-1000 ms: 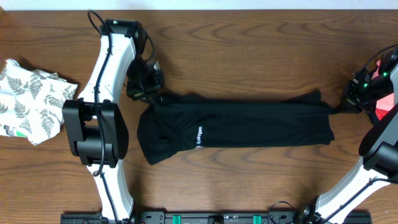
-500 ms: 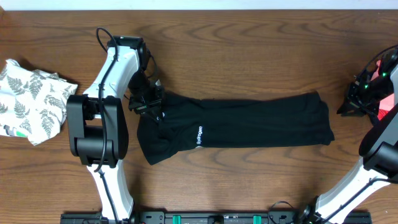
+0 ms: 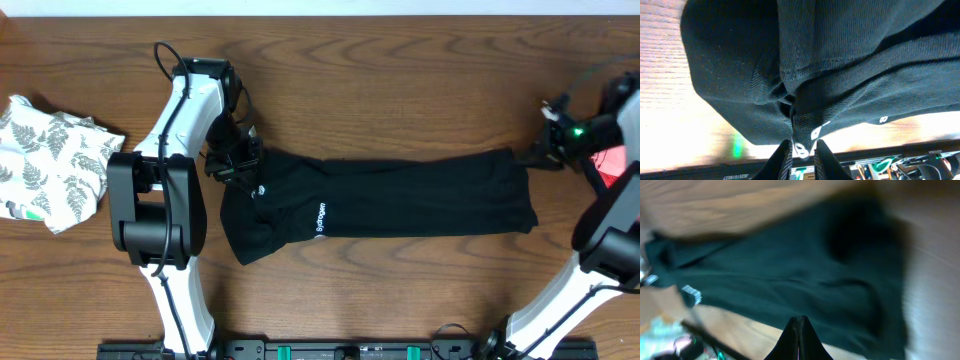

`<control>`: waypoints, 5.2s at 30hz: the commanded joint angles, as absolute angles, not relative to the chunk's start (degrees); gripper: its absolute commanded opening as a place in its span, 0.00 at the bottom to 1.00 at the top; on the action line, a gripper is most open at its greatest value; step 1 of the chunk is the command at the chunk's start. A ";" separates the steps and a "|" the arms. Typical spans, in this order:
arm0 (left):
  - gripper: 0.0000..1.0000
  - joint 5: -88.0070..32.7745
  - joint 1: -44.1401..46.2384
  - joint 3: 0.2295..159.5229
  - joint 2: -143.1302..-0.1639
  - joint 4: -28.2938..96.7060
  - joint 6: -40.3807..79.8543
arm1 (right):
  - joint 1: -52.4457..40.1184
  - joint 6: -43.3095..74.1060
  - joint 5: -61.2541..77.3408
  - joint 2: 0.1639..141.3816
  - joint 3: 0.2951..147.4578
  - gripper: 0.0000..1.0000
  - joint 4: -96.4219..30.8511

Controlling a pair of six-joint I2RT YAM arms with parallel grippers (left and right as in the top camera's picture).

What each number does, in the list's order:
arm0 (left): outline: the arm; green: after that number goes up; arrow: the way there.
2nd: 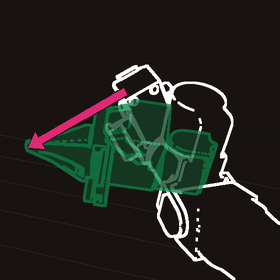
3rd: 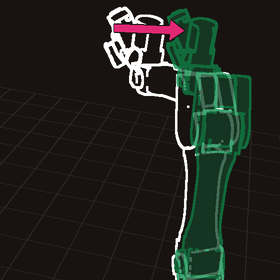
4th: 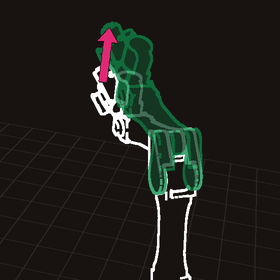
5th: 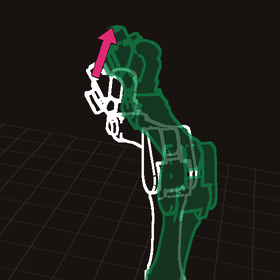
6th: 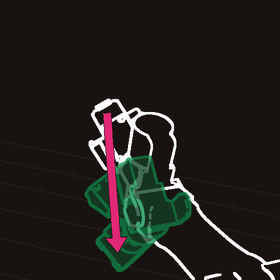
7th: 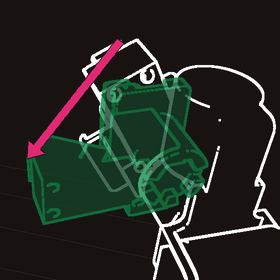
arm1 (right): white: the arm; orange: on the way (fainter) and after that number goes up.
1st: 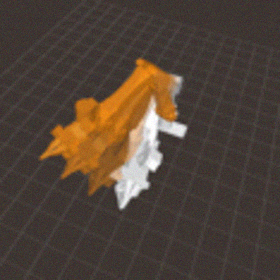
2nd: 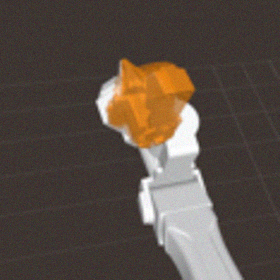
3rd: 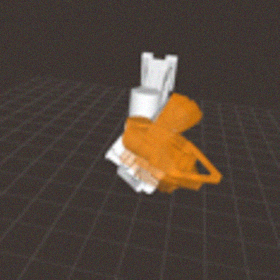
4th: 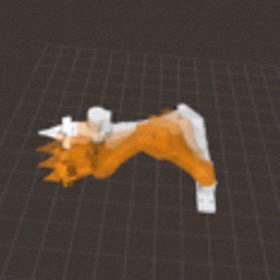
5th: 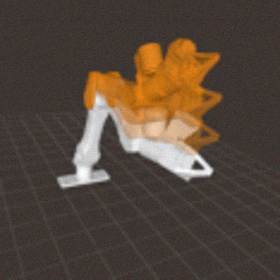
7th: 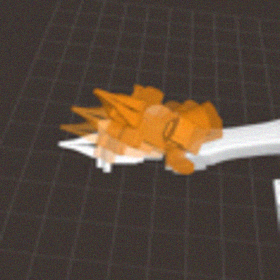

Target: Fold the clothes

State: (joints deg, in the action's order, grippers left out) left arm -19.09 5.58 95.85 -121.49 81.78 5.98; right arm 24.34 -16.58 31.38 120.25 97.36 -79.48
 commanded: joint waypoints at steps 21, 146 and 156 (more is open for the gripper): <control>0.17 -18.13 5.56 96.27 -120.75 83.26 6.26 | 11.40 -6.20 12.49 118.34 78.28 0.02 -55.77; 0.12 -9.34 17.41 84.12 -124.86 60.38 7.57 | 25.34 -2.85 11.22 118.28 98.32 0.52 -71.90; 0.12 -9.82 11.29 84.12 -124.86 58.19 8.23 | 30.00 -10.22 19.70 118.30 88.66 0.70 -66.22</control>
State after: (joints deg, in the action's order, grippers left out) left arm -15.99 13.21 85.30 -122.74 59.79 7.70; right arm 29.32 -6.68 15.29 118.45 91.22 -67.24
